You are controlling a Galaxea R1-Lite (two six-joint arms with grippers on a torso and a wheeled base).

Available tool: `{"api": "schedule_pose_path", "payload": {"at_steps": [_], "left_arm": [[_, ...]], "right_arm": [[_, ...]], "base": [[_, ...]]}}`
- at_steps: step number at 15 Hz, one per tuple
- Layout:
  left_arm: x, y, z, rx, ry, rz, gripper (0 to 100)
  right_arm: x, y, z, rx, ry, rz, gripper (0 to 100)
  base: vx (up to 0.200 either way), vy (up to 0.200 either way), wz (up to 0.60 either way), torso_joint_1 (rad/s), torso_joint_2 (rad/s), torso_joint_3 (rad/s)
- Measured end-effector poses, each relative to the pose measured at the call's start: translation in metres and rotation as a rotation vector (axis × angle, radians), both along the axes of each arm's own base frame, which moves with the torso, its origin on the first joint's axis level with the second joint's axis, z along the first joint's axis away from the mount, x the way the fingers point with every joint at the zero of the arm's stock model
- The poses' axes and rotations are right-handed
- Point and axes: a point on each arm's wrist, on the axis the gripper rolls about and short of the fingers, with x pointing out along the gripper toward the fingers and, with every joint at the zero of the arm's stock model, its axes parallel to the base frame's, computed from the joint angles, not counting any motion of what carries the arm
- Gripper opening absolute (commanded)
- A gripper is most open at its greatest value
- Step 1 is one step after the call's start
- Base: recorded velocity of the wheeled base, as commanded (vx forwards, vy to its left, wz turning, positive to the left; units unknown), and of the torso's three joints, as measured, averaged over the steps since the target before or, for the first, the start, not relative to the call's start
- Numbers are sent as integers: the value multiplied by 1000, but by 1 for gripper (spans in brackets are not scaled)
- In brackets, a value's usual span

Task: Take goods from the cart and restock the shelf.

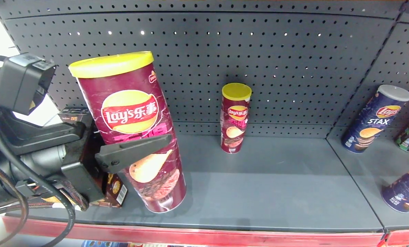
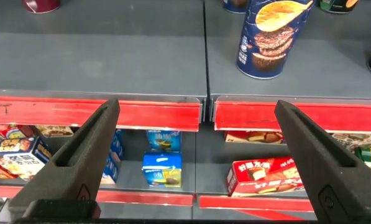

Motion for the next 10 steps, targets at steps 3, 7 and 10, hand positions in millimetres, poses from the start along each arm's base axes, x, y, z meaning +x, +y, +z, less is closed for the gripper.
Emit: {"api": "schedule_pose_path", "payload": {"at_steps": [3, 7, 10], "left_arm": [[1, -1, 2, -9, -21, -2, 0], [8, -2, 4, -24, -47, -3, 0], [9, 2, -3, -12, -16, 16, 0]], "right_arm": [[0, 0, 0, -1, 0, 0, 100], [0, 0, 0, -9, 1, 5, 100], [-4, 1, 20, -32, -46, 67, 100]], "base": [[0, 0, 0, 0, 0, 0], [0, 0, 0, 0, 0, 0], [0, 0, 0, 0, 0, 0]]}}
